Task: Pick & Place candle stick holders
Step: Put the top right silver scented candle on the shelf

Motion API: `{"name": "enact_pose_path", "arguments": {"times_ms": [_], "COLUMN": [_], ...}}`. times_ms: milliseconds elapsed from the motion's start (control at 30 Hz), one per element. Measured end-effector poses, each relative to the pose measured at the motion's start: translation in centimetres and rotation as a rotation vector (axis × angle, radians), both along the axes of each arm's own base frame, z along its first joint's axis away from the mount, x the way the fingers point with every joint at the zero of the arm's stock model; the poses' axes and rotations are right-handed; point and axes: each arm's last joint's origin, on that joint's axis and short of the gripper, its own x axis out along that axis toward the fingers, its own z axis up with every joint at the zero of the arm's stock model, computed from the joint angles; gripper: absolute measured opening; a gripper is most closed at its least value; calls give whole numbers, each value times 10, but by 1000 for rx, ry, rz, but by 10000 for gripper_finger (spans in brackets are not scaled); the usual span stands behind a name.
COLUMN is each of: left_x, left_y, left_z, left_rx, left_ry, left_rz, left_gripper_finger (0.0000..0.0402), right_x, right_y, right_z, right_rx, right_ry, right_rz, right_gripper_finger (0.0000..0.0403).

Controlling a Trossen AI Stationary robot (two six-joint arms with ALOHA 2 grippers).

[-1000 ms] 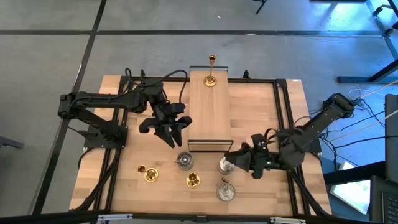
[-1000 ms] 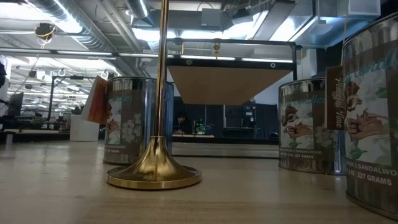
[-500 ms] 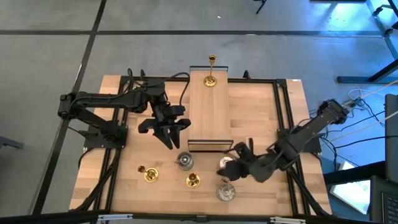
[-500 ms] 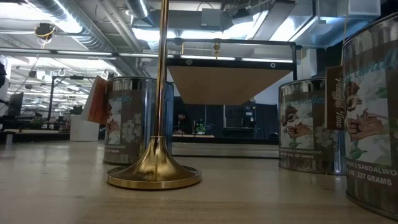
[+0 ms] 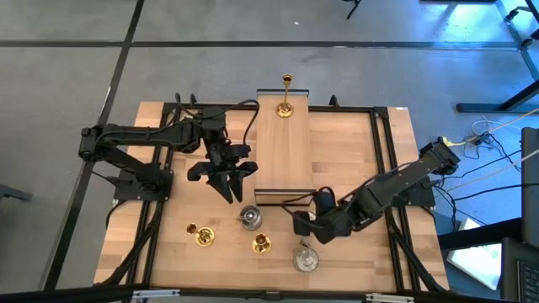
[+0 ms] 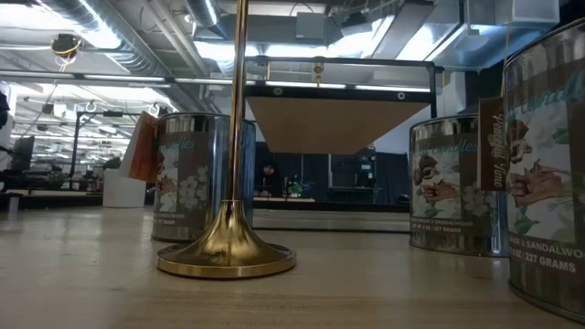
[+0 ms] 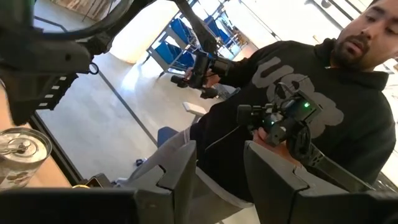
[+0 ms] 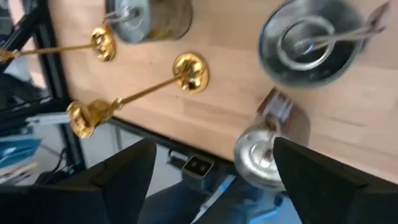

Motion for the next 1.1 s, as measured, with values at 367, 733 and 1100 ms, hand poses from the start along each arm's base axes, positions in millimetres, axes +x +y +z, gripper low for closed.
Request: {"name": "enact_pose_path", "arguments": {"times_ms": [367, 733, 1100], "left_x": [0, -2, -2], "left_y": [0, 0, 0], "left_z": [-2, -17, -17], "left_rx": [0, 34, 37], "left_ry": [19, 86, 79], "left_rz": [0, -10, -10], "left_gripper_finger": [131, 131, 131], "right_x": [1, 7, 28], "right_y": [-17, -21, -23], "right_z": [-16, -23, -51], "right_rx": [-18, -69, -20], "right_ry": [204, 216, 309], "right_rz": [10, 1, 0], "right_gripper_finger": [328, 329, 397]}}
